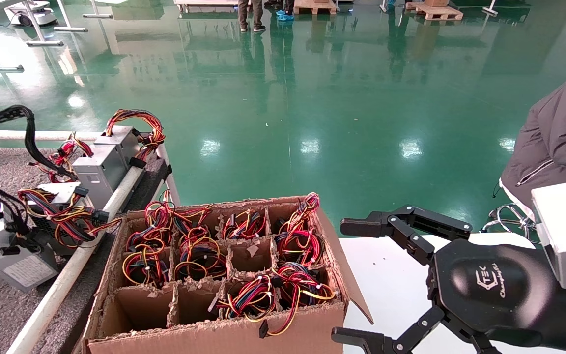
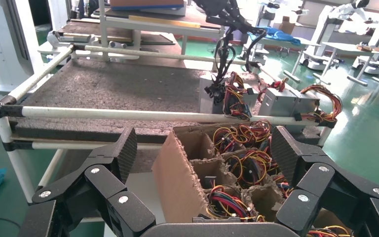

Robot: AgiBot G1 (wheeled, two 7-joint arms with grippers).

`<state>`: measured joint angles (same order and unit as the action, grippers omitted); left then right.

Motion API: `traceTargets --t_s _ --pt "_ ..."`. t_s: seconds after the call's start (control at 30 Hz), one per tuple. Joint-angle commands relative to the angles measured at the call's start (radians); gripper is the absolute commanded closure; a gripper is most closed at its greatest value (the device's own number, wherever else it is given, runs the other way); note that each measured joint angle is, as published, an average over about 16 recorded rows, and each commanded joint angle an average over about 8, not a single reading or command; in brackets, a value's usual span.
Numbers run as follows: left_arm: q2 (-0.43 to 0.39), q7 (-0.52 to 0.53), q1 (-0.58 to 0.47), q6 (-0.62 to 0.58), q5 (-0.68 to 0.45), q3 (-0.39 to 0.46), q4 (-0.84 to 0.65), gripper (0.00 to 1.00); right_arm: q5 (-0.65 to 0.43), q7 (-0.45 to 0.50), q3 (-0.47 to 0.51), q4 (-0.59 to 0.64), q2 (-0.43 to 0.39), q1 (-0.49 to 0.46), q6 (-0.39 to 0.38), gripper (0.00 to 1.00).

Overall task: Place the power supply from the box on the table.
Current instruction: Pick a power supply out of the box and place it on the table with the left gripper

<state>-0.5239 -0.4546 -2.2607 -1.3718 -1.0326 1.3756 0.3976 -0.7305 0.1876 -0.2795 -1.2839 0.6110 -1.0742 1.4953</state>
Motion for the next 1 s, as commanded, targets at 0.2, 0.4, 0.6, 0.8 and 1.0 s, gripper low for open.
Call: traceTargets --t_s 0.2,0.4,0.6,0.8,1.0 --pt "0.021 0.014 0.022 -0.011 0.029 0.019 0.031 1.0 0.0 0.0 0.0 0.0 0.0 0.0 0.0 0.0" --pt "0.039 0.026 0.034 -0.02 0.05 0.031 0.054 0.95 0.0 0.0 0.0 0.0 0.0 0.0 0.0 0.0" --pt "0.049 0.034 0.034 -0.027 0.06 0.04 0.069 0.2 0.0 0.0 0.0 0.0 0.0 0.0 0.0 0.0" --pt "0.051 0.037 0.026 -0.033 0.058 0.046 0.075 0.0 0.0 0.0 0.0 0.0 0.0 0.0 0.0 0.0" --pt "0.049 0.038 0.018 -0.038 0.054 0.05 0.074 0.0 0.0 0.0 0.0 0.0 0.0 0.0 0.0 0.0"
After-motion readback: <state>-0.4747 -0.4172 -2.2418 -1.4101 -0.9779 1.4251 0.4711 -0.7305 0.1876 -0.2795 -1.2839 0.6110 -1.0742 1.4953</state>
